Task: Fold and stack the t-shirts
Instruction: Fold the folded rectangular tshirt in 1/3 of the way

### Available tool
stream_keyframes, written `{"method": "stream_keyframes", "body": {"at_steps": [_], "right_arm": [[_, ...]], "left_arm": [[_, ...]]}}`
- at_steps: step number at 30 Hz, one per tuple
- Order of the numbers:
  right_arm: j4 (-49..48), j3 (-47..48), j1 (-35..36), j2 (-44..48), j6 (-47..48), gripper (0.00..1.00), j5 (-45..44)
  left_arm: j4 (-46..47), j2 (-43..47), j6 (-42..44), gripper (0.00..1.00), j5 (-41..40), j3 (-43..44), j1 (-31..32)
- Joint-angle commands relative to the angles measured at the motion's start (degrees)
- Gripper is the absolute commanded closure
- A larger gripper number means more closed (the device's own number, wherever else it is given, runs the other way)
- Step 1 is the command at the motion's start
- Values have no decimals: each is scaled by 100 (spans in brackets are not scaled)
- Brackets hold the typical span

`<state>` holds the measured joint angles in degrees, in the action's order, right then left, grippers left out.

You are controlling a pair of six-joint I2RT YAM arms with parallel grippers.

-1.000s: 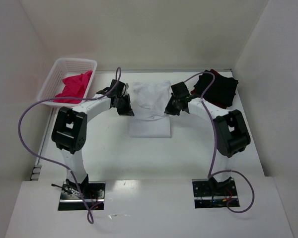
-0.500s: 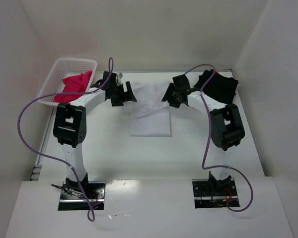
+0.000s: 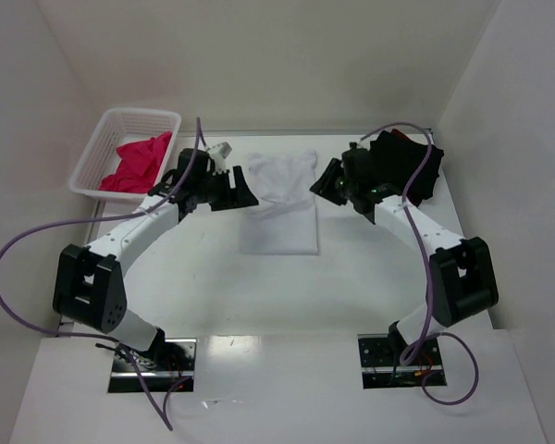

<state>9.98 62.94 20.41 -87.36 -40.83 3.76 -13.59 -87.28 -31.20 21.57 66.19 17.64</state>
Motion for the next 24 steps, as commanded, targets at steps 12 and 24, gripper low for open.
{"method": "stream_keyframes", "body": {"at_steps": [12,24], "right_arm": [[-277,-518,306,-240,-48,54,-200],[-330,-40,306,-963,-45,53,-314]], "left_arm": [[207,-1772,70,16,-214,211,530],[273,-2696,-187,14,-605,1368,477]]}}
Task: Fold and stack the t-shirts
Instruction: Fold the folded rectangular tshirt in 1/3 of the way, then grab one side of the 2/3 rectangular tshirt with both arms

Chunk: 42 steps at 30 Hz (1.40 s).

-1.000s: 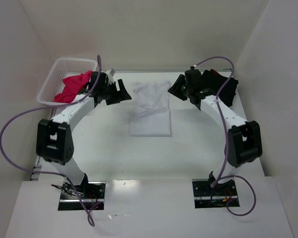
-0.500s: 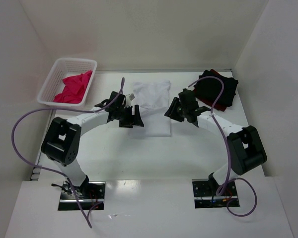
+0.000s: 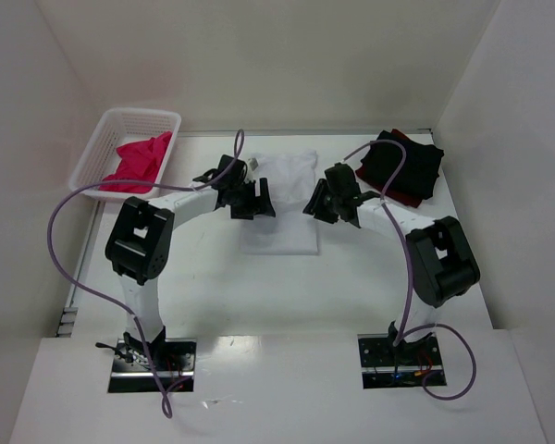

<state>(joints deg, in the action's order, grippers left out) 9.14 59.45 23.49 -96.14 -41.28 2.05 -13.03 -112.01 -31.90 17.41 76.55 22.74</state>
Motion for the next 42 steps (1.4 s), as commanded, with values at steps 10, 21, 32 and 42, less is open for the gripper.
{"method": "stream_keyframes", "body": {"at_steps": [10,21,32,42], "right_arm": [[-246,497,-309,-379,102,51,-91],[-195,-35,-309,-63,164,44,-70],[-404,-1440,-219,1167,-3,42,433],[-426,-1937,350,1510,-223,39,411]], "left_arm": [[502,-948,-334,14,-276,997,-270],[591,-261,-192,6,-343,938,-595],[560,1893,-205,3,-264,-1509,-435],[766,2473,-659,6,-150,-2934,-341]]}}
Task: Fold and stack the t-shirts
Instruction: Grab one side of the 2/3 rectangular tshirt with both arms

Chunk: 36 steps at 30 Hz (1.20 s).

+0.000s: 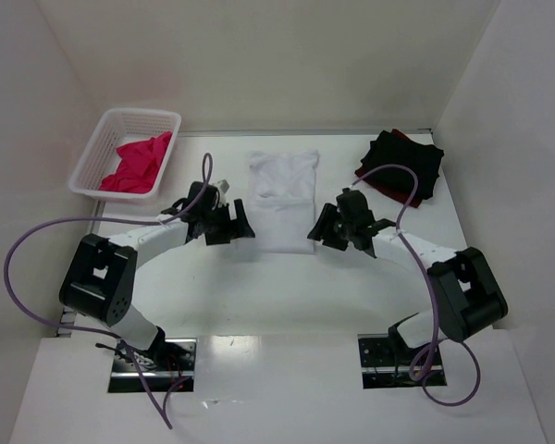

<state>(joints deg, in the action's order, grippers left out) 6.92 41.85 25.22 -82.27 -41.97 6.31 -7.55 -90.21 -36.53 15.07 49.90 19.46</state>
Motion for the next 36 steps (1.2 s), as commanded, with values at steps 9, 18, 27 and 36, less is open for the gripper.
{"method": "stream_keyframes", "body": {"at_steps": [9,18,27,36], "right_arm": [[-244,-230,316,-31,-154,39,-174],[-420,-126,317,-439,-207,40,-174],[-473,-47,317,-586,-207,51,-350],[-678,104,317,-887,-415,85,-403]], "left_arm": [[535,-49,-250,15,242,-460,-12],[535,-361,-250,25,137,-200,-12],[640,-651,-250,41,189,-61,-12],[633,-814,-197,84,83,-24,-12]]}}
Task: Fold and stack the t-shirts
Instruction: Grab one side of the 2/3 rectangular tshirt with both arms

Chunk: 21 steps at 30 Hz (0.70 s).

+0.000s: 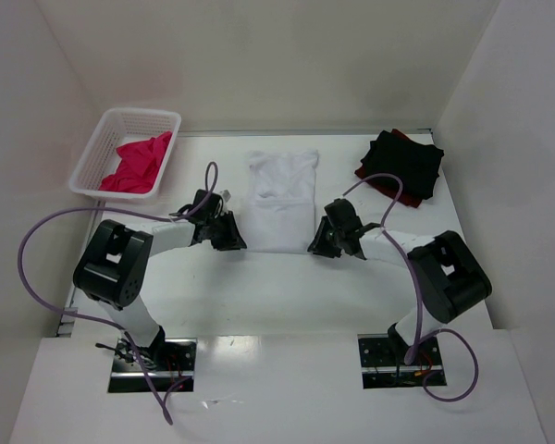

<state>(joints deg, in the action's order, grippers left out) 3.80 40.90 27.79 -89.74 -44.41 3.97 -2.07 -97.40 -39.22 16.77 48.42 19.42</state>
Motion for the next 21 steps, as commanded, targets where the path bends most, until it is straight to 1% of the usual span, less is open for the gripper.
{"method": "stream_keyframes", "body": {"at_steps": [1,2,3,5,6,8,12,14,16,21], "right_arm": [[-380,199,60,-140,-252,89,-168],[-442,158,60,-181,-270,92,-168],[-459,146,60,-192,-318,93,-168],[-459,99,60,-193,-332,100,-221],[-399,85,60,-139,-379,100,-282],[-380,-30,60,-1,-429,100,-354],[-257,-415,60,633,-560,100,-441],[-29,-661,60,1091,-613,100,-502],[89,-732,121,1290,-622,100,-502],[415,-972,671,1965,-942,100,-694]], "left_arm": [[92,-137,72,90,-95,123,-8],[93,-148,72,98,-136,123,-8],[93,-148,72,100,-148,123,-8],[93,-148,72,100,-148,123,-8],[93,-107,72,100,-148,123,-8],[93,20,72,100,-148,16,-8],[-144,493,19,100,-402,-219,97],[-295,803,-25,100,-464,-374,220],[-405,978,-33,100,-517,-443,286],[-855,1741,-358,100,-790,-819,774]]}}
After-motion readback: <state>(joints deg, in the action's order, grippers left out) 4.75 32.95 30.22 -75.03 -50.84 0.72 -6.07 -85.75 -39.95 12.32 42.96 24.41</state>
